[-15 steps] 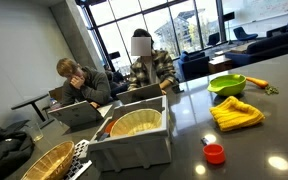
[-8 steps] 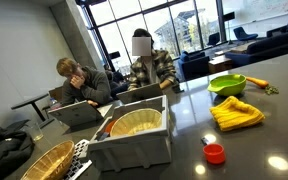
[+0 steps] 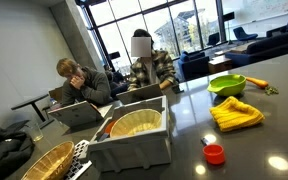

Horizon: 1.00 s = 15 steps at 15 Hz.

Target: Move the toy to the front.

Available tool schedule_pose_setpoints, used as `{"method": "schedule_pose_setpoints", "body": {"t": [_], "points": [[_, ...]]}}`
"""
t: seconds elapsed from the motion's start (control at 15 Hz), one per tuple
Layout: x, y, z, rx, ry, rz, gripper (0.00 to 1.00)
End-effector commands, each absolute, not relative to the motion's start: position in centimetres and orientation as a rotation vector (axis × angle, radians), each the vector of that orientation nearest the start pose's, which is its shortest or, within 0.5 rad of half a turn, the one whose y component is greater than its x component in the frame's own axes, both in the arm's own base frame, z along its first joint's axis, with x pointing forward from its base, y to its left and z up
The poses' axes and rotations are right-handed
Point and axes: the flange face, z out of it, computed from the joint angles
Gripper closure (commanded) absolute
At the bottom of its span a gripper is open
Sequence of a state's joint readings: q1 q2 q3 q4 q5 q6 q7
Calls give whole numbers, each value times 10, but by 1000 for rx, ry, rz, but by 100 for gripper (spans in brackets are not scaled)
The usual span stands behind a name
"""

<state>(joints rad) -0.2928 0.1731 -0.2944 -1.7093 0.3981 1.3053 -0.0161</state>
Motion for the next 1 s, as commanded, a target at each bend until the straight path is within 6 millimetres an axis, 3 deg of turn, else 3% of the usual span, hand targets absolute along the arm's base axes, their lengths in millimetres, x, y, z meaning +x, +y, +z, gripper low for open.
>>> {"method": "schedule_pose_setpoints", "body": {"t": [0.0,0.33,0.53,0.93], "points": [[505,-274,468,-2613,831,383,92],[514,-285,474,-2860,805,109,92],[504,-282,484,-2934,550,222,92],[487,-263,500,-2807,138,446,92]]}}
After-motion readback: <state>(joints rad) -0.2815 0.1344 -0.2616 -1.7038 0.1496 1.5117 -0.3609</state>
